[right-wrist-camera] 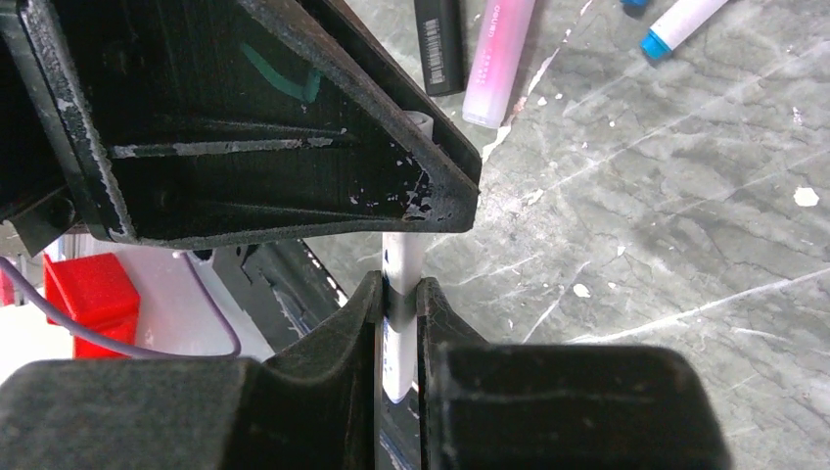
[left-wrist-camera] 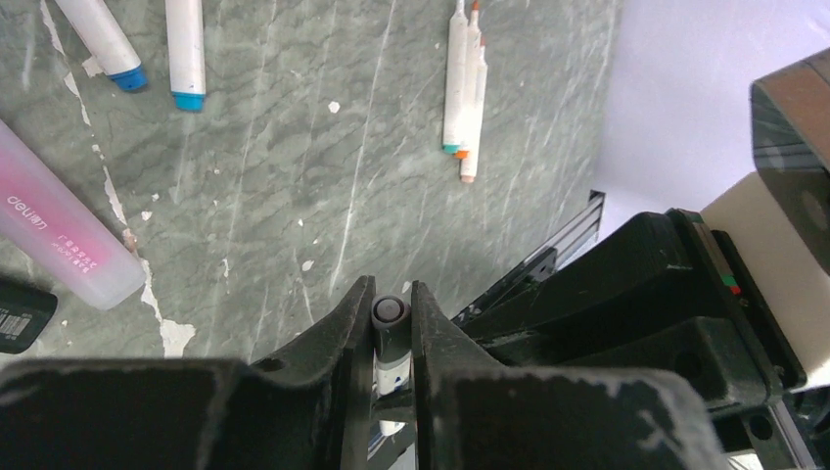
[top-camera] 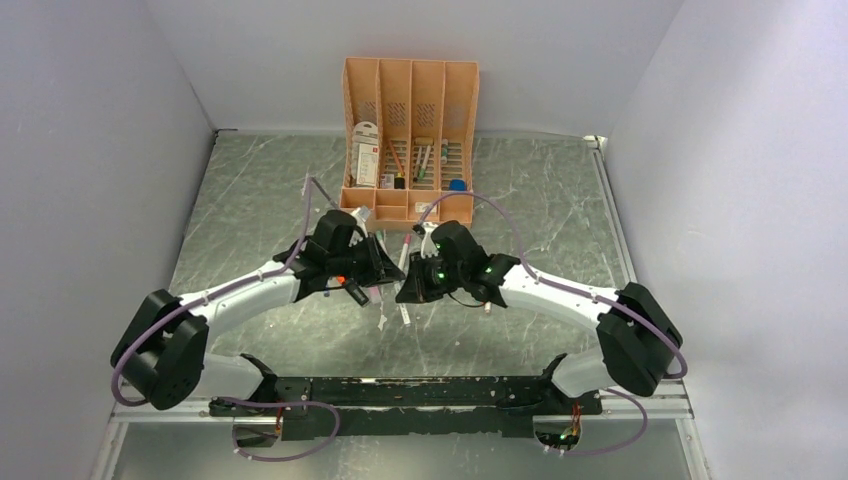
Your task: Open the pen caps
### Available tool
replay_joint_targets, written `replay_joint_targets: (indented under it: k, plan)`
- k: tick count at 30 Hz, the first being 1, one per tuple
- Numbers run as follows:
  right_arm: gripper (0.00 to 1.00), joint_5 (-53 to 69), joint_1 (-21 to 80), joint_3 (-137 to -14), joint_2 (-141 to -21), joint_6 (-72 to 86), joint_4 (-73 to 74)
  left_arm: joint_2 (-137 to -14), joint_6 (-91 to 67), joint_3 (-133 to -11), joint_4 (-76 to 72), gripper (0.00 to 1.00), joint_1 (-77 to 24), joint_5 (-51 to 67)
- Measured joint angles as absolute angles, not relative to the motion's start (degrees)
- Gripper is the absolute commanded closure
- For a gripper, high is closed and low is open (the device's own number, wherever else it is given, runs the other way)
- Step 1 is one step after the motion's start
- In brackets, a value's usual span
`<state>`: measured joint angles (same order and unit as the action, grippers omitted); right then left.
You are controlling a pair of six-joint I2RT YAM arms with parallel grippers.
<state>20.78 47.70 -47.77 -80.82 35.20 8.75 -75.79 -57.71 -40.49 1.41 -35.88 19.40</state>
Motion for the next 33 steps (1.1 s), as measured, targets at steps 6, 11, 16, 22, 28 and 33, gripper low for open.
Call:
replay_joint_targets:
  k: [6, 11, 16, 22, 28, 33]
  plan:
    - [1.0, 16.32, 49.01, -43.2, -77.38, 38.15, 3.22, -79.05, -54.43, -46.3, 7.2, 0.88, -36.16, 18.76]
    - [1.0, 18.72, 54.0, -38.39, -73.25, 40.69, 5.3, -83.07, -51.77, -56.62, 4.78, 0.88, -28.45, 13.89]
    - [1.0, 18.92, 55.07, -36.07, -69.6, 42.44, 8.93, -84.77, -48.97, -64.29, 2.94, 0.87, -21.15, 11.97]
    - [1.0, 12.43, 54.22, -40.62, -68.79, 40.6, 17.74, -80.51, -44.97, -62.3, 9.37, 0.87, -21.26, 13.54]
    - [1.0, 2.81, 45.78, -48.62, -75.9, 36.07, 26.2, -64.75, -43.83, -50.24, 20.49, 0.86, -21.26, 14.15]
    - [1.0, -5.32, 37.43, -51.64, -82.7, 32.67, 29.76, -57.36, -43.64, -47.66, 26.83, 0.85, -21.26, 14.04]
